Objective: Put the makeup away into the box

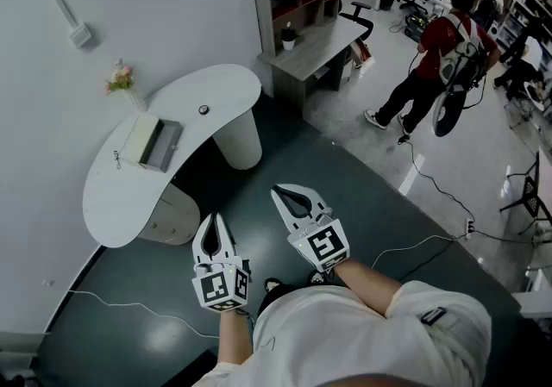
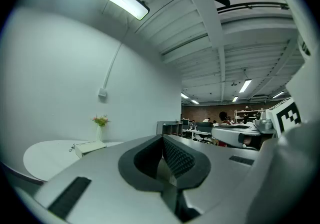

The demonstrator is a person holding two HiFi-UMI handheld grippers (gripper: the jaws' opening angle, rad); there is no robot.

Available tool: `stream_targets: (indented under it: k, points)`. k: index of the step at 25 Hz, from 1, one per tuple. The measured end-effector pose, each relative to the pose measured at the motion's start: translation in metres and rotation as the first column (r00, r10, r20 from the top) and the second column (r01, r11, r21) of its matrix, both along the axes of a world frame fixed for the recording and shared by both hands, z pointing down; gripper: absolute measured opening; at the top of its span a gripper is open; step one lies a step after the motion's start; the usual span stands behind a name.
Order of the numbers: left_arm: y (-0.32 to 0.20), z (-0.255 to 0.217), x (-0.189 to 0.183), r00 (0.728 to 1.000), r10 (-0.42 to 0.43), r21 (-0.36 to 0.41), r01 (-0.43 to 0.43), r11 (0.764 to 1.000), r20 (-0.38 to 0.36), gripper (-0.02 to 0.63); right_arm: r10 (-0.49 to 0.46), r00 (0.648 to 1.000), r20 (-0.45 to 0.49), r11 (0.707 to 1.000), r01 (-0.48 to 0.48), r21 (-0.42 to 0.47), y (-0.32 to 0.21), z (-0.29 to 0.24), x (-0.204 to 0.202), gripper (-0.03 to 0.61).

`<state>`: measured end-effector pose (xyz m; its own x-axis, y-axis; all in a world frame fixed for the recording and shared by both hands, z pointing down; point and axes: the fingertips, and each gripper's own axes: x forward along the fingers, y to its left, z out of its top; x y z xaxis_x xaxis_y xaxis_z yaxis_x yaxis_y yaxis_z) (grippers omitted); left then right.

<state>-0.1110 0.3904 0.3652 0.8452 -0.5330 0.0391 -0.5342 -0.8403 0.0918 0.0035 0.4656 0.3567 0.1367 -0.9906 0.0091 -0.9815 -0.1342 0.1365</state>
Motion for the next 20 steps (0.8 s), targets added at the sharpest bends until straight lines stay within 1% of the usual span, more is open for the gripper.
stream_targets:
  k: [2,5,9,14,17,20]
  points:
    - [-0.008,0.001,-0.012,1.0,-0.013,0.007,0.013,1.0,0.02,0.018,-0.006,1.0,0.006,1.0,0.006,-0.002,-0.007,-0.001,-0.009,-0.002]
    - [-0.018,0.011,-0.025,0.999,-0.014,-0.003,0.014,1.0,0.04,0.018,0.019,0.999,0.042,0.999,-0.018,-0.029,-0.01,0.002,-0.018,-0.002]
    - [-0.029,0.022,-0.034,0.999,-0.019,-0.029,0.021,0.999,0.045,0.018,0.038,0.999,0.014,0.999,-0.037,-0.029,-0.01,0.011,-0.013,-0.002]
    - [-0.034,0.023,-0.021,0.998,0.036,-0.031,-0.035,0.999,0.042,0.018,0.046,0.999,0.015,0.999,-0.046,-0.017,-0.017,0.012,-0.014,-0.002]
    - [-0.036,0.027,-0.019,0.996,0.073,-0.035,-0.072,0.997,0.047,0.018,0.049,0.998,0.037,0.998,-0.047,-0.047,-0.027,0.017,-0.026,-0.002]
    - [-0.044,0.034,-0.025,0.995,0.086,-0.048,-0.084,0.995,0.052,0.018,0.049,0.997,0.052,0.996,-0.045,-0.077,-0.04,0.023,-0.036,-0.002]
